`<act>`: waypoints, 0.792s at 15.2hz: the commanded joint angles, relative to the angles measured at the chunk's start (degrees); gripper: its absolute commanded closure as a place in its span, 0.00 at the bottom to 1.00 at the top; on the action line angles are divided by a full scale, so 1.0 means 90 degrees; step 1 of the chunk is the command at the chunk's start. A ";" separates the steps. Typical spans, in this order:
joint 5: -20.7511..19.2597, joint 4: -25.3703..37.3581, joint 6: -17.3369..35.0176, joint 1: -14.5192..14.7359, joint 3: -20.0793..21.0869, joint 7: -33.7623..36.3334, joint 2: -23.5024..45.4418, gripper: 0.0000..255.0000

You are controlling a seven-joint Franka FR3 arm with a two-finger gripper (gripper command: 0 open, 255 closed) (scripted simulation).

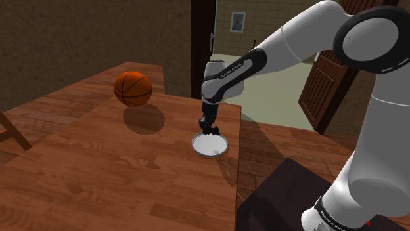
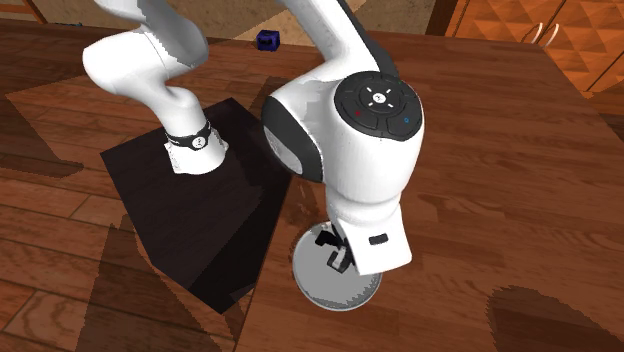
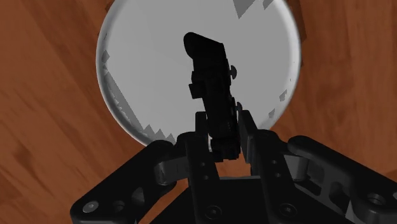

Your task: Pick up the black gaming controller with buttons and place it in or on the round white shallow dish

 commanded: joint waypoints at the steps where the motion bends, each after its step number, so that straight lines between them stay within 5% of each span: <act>1: 0.0008 -0.0001 0.0137 0.0003 0.0003 -0.0012 0.0133 1.00; 12: 0.0031 -0.0058 0.0432 0.0003 0.0011 -0.0050 0.0373 1.00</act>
